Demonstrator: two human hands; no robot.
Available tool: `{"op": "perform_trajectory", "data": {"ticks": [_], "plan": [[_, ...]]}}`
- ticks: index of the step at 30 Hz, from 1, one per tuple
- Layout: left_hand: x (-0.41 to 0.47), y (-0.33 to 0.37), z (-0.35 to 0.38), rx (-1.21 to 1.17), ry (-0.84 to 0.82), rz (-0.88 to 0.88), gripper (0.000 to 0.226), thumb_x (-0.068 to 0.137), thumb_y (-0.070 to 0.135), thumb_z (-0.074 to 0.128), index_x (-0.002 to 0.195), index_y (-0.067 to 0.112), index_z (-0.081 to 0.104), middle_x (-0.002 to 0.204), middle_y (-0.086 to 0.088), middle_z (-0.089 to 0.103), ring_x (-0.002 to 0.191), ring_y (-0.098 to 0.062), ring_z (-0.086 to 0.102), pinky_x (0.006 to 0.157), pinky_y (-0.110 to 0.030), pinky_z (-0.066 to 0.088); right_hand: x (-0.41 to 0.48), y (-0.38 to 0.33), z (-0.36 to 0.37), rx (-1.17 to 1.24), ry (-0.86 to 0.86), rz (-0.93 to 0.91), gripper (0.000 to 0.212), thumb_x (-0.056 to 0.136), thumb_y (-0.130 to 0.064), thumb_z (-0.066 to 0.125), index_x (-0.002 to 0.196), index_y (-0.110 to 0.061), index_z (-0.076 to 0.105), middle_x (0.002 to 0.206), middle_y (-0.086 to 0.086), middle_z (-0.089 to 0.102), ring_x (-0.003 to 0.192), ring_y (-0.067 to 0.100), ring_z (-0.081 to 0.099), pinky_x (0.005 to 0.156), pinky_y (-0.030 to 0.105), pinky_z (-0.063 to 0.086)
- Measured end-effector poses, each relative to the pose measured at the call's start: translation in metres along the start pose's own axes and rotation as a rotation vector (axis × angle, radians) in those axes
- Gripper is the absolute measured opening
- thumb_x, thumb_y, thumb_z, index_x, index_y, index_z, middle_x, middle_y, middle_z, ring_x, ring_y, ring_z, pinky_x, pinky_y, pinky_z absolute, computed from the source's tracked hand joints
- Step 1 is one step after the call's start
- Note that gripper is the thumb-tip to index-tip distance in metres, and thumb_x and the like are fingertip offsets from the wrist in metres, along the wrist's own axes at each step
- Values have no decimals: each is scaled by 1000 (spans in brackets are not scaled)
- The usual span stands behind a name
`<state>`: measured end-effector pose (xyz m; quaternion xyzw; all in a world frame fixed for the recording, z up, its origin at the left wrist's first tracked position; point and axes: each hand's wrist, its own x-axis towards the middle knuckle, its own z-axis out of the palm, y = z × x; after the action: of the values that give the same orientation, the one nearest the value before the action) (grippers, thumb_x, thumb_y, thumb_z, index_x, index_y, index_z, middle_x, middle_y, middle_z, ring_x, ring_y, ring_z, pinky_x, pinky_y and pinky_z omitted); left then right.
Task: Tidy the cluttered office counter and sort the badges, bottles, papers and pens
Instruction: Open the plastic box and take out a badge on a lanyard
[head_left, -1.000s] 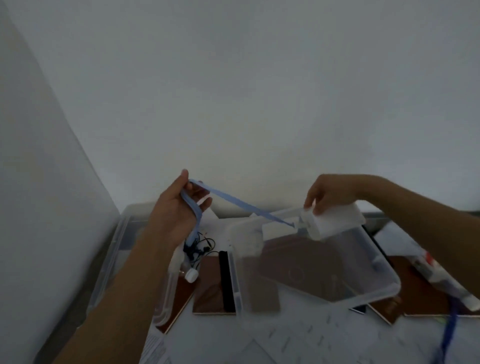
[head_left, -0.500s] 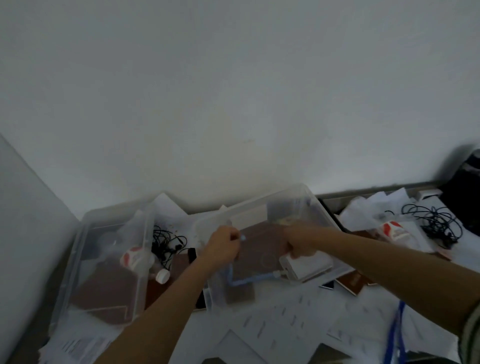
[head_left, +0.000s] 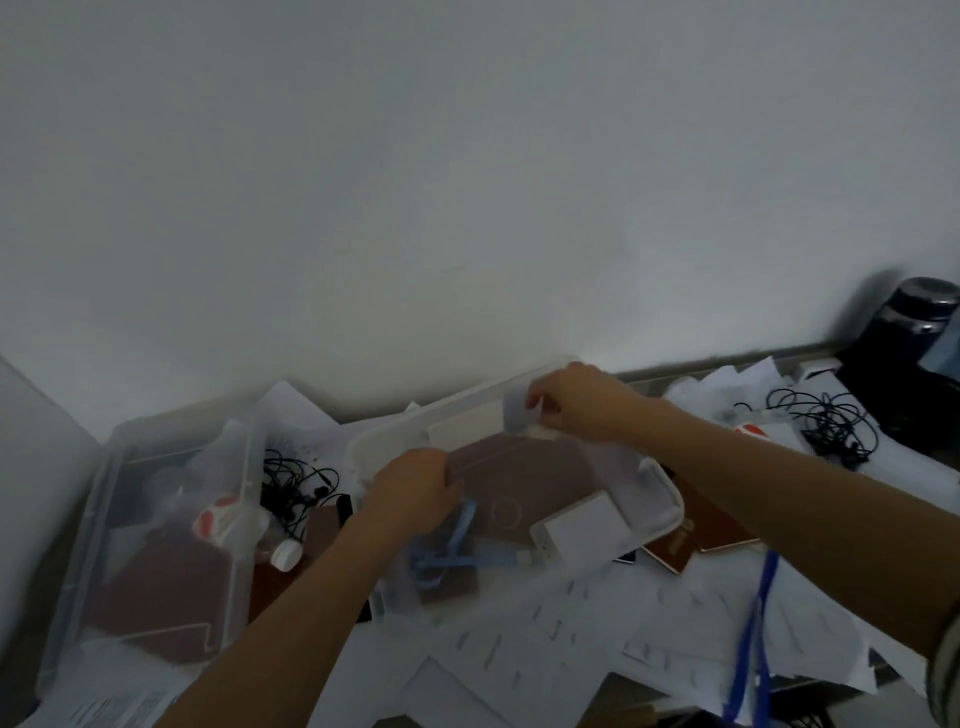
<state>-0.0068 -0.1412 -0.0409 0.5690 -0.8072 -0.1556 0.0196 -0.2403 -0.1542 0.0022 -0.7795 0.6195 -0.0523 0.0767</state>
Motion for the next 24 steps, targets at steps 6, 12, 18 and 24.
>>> {"op": "perform_trajectory", "data": {"ticks": [6, 12, 18, 24], "plan": [[12, 65, -17, -84, 194, 152, 23, 92, 38, 53, 95, 18, 65, 101, -1, 67, 98, -23, 61, 80, -33, 48, -33, 73, -65, 149, 281, 190, 21, 90, -29, 63, 109, -22, 69, 86, -9, 66, 78, 10, 59, 80, 29, 51], [2, 175, -13, -206, 223, 398, 19, 93, 33, 55, 100, 19, 64, 93, 3, 65, 84, -14, 60, 73, -29, 49, -95, 193, -56, 164, 147, 478, 22, 87, -31, 68, 105, -20, 70, 95, -2, 71, 77, 12, 65, 76, 31, 56], [6, 272, 23, -141, 162, 474, 23, 95, 39, 50, 105, 21, 61, 96, 4, 60, 82, -10, 53, 72, -24, 43, -156, 281, -39, 164, -1, 578, 23, 84, -34, 71, 104, -22, 72, 106, -4, 64, 89, 13, 59, 84, 30, 53], [24, 303, 95, 14, -12, 295, 22, 97, 37, 47, 107, 20, 56, 114, -1, 53, 91, -12, 50, 77, -24, 45, -174, 321, -9, 159, -75, 512, 23, 89, -32, 64, 108, -21, 72, 115, 1, 65, 99, 18, 61, 85, 31, 53]]}}
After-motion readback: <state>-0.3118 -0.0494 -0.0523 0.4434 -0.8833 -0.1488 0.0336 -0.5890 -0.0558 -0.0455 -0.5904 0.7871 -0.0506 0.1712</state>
